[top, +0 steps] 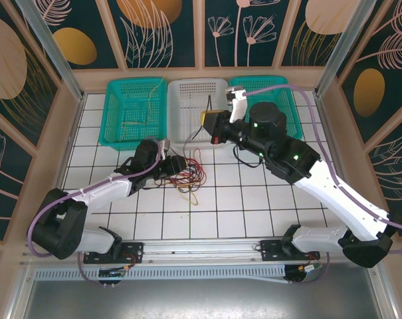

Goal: Untangle the cables

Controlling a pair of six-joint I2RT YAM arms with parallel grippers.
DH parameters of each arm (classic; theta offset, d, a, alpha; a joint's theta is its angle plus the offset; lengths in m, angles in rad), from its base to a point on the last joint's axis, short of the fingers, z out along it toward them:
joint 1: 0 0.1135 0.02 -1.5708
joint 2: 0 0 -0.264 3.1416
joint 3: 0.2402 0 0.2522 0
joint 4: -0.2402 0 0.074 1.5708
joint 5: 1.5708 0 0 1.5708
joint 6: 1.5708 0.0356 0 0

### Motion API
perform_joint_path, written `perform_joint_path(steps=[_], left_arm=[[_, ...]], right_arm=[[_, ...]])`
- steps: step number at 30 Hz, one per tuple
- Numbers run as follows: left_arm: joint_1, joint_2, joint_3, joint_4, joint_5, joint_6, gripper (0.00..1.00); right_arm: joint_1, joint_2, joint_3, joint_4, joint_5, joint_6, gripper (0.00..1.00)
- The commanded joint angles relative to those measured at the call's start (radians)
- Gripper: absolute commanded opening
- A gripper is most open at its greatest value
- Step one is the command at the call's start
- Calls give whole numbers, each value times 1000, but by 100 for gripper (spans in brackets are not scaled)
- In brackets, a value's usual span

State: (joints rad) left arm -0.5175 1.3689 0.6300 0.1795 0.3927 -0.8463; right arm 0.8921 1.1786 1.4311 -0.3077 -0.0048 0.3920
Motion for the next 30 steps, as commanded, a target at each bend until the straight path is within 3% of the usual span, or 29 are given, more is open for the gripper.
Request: perform_joint_path(steps=[1, 5, 10, 12, 20, 30], left_arm=[[-3, -8, 0, 17, 5, 1, 40], [-4, -20, 4, 16, 8, 2, 41], [-3, -150, 21, 18, -49, -10, 64], [-3, -190, 23, 44, -62, -38, 69], [-4, -207, -51, 487, 67, -345, 69], [-16, -142, -67, 598, 133, -406, 70]], right_arm=[[8, -30, 53, 10, -4, -50, 0], [7, -42, 73, 36, -17, -57, 0], [8, -52, 93, 28, 0, -67, 0], [5, -55, 95, 32, 15, -63, 0], [5, -59, 89, 72, 66, -53, 0], [1, 7, 127, 139, 51, -50, 0]])
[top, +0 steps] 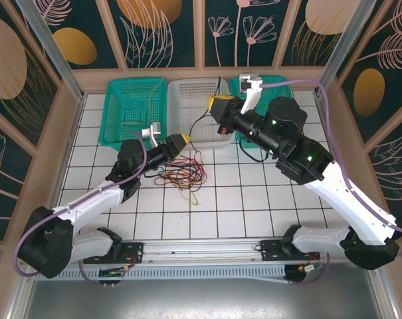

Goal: Untangle the cables

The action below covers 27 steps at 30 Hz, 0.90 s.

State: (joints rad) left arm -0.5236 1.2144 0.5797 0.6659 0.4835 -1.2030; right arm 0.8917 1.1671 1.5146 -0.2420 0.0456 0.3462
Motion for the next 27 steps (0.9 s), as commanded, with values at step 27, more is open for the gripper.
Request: perform_joint_path(steps=[27], left_arm=[[-44, 126, 26, 98, 38, -31, 55]], right_arm=[[-7, 180, 127, 194, -134, 72, 0]])
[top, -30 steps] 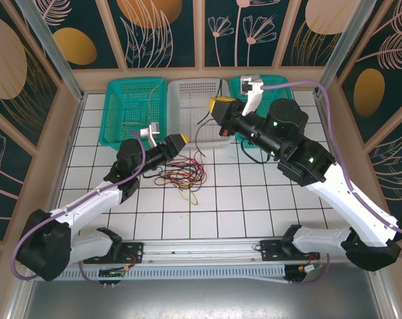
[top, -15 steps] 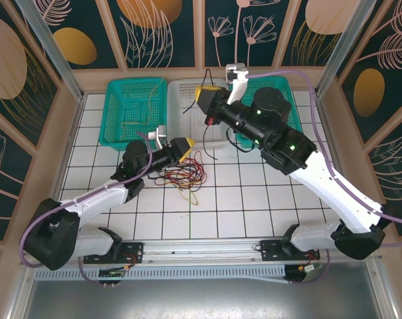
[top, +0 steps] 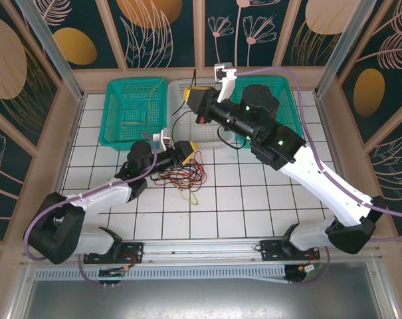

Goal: Untangle the cables

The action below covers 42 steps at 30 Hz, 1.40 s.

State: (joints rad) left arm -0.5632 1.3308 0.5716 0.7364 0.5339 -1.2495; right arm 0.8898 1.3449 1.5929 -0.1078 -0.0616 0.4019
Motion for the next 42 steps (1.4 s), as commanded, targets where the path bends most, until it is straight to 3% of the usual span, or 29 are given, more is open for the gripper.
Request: perform_joint_path(steps=[1, 6, 9, 12, 25, 31, 35, 39, 42], left_arm=[[-4, 13, 34, 30, -19, 12, 55], [-4, -1, 27, 43, -38, 4, 55], [-4, -26, 13, 39, -50, 5, 63], [-4, -46, 5, 18, -57, 13, 64], [-4, -1, 42, 24, -35, 18, 40], [-4, -3, 45, 4, -32, 38, 17], [-4, -18, 45, -47, -36, 89, 0], [-7, -42, 65, -177, -48, 214, 0], [-9, -74, 78, -303, -91, 328, 0]], right_arm=[[-5, 2, 49, 59, -27, 17, 0], [-5, -9, 44, 52, -24, 17, 0], [-6, -16, 37, 49, -18, 18, 0], [-6, -23, 26, 57, -19, 23, 0], [-6, -28, 16, 61, -22, 28, 0], [-11, -22, 26, 49, 14, 27, 0], [-88, 16, 81, 26, -12, 93, 0], [-204, 56, 110, 31, -116, 192, 0], [-237, 66, 112, 48, -166, 221, 0]])
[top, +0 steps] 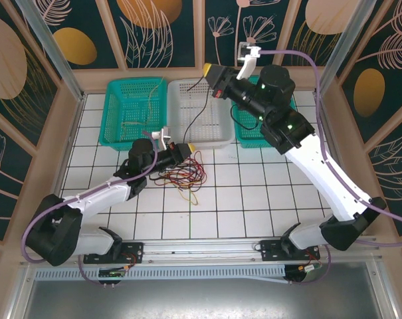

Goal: Untangle the cables

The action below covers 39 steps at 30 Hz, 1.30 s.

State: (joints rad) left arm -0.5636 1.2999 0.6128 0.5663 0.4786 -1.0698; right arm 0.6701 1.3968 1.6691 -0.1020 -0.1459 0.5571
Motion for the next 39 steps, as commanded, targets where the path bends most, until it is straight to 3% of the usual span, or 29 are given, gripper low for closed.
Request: perform_joint_path(steps=[1, 9, 16, 21, 25, 29, 31, 34, 39], left_arm=[[-10, -54, 39, -168, -53, 178, 0], [-19, -95, 104, -404, -168, 378, 0], [-18, -63, 149, -474, -319, 277, 0], [-10, -25, 180, -421, -258, 224, 0], [-9, -5, 235, -455, -264, 262, 0], [-8, -6, 266, -508, -299, 292, 47], [-6, -27, 256, -518, -323, 285, 59], [6, -62, 238, -552, -357, 264, 67], [55, -123, 196, -596, -357, 221, 73]], right_arm=[[-24, 19, 38, 42, -91, 71, 0], [-80, 46, 25, 29, -215, 128, 0], [-118, 43, -46, 121, -440, 226, 0], [-169, 59, -37, 155, -593, 284, 0], [-188, 65, -15, 147, -635, 290, 0], [-237, 69, 30, 93, -612, 257, 0], [-278, 76, 70, 42, -594, 225, 0], [-357, 98, 138, -11, -582, 189, 0], [-493, 202, 325, -134, -569, 106, 0]])
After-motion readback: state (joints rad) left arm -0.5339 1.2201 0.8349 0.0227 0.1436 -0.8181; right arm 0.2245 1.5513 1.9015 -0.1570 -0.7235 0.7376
